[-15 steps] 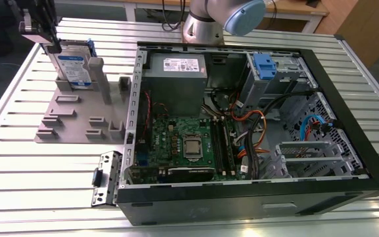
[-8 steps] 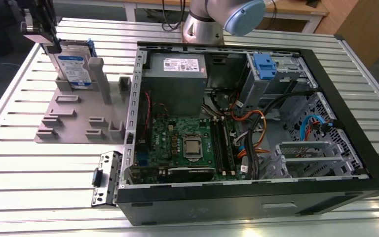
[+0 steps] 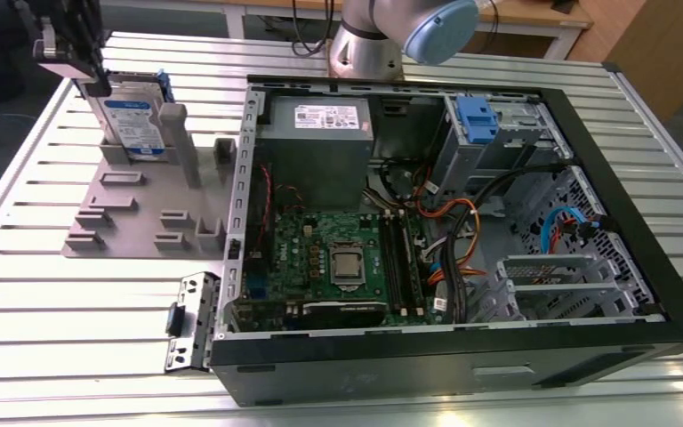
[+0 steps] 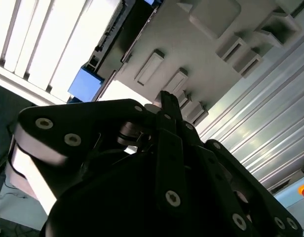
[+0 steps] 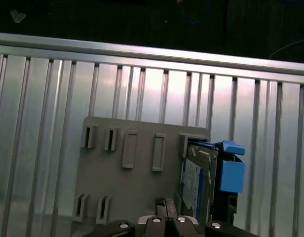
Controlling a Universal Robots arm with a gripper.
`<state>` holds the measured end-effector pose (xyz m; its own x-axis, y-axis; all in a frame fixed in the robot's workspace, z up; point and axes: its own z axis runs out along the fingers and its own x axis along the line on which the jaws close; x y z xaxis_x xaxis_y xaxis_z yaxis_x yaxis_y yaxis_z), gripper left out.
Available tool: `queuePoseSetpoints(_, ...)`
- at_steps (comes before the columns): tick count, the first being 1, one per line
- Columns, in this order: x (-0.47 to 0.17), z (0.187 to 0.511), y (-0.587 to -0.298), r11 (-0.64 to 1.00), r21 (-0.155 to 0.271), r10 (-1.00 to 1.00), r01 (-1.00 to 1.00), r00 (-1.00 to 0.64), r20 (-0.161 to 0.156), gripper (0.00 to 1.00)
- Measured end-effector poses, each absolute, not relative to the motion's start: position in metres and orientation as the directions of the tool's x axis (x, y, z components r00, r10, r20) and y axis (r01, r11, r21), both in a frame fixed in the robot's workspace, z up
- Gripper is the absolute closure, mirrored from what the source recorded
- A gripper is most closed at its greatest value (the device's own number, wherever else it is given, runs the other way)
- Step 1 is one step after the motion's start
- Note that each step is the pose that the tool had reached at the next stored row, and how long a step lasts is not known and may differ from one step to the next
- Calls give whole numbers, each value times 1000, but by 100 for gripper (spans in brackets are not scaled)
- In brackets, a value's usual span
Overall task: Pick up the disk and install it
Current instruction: 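Pick up the disk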
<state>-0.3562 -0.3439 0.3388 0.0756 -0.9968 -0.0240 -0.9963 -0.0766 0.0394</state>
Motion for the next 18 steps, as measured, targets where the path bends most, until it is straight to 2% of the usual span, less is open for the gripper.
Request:
queuePoseSetpoints(7, -356, 338, -344, 9, 39, -1000, -999, -11, -29, 90)
queuePoseSetpoints(16, -356, 338, -344, 12, 39, -1000, -999, -13, -29, 90)
queuePoseSetpoints(18, -356, 338, -344, 12, 39, -1000, -999, -13, -29, 84)
